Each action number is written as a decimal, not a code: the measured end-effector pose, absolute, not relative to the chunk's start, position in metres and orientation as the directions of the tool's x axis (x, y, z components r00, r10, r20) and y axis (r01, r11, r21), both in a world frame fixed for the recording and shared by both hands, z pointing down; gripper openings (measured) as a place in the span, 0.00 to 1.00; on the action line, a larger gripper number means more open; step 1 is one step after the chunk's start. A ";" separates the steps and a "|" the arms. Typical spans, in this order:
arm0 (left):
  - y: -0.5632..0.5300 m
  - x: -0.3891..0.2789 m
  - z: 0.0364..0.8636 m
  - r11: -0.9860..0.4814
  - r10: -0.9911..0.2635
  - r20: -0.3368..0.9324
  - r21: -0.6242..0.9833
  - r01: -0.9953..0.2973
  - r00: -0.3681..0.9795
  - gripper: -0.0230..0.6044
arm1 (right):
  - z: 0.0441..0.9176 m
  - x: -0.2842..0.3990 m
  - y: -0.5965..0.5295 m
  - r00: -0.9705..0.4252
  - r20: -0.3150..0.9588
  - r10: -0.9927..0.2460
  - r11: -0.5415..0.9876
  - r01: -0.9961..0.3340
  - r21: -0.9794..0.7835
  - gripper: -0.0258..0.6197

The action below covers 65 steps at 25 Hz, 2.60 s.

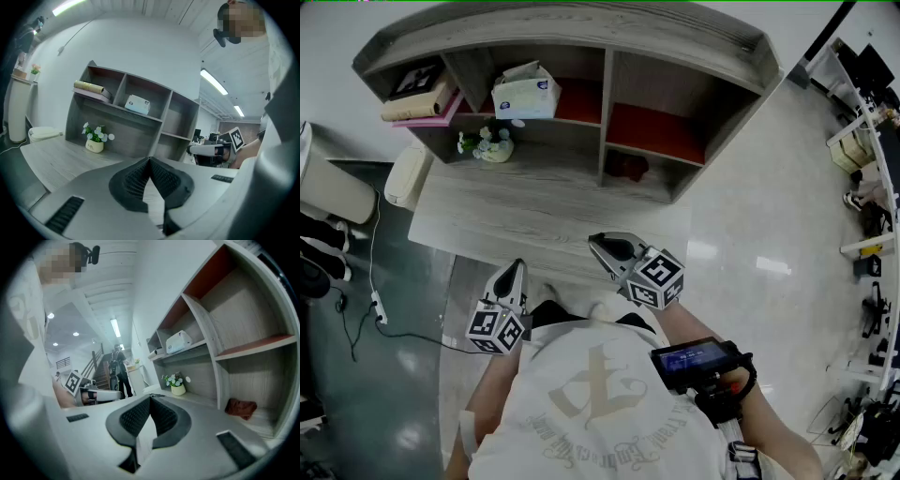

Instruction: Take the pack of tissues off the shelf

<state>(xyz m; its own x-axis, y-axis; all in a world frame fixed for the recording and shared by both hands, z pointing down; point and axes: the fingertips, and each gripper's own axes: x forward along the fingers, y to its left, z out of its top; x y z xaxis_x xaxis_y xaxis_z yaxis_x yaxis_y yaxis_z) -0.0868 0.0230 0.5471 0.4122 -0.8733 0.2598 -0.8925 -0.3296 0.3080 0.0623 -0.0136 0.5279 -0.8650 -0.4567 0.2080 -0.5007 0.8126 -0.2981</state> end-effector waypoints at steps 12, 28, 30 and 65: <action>0.031 -0.088 0.542 -0.323 -0.882 0.249 0.298 -0.898 0.400 0.06 | 0.521 0.049 -0.012 -0.883 0.185 -0.432 0.832 -0.469 -0.296 0.05; 0.044 -0.087 0.545 -0.311 -0.882 0.262 0.298 -0.903 0.390 0.06 | 0.520 0.043 -0.007 -0.890 0.176 -0.420 0.839 -0.455 -0.298 0.05; 0.045 -0.086 0.546 -0.310 -0.882 0.263 0.297 -0.903 0.390 0.06 | 0.521 0.042 -0.006 -0.892 0.174 -0.417 0.840 -0.452 -0.300 0.05; 0.059 -0.087 0.539 -0.266 -0.893 0.291 0.278 -0.923 0.344 0.06 | 0.535 0.043 0.001 -0.907 0.182 -0.379 0.840 -0.419 -0.345 0.05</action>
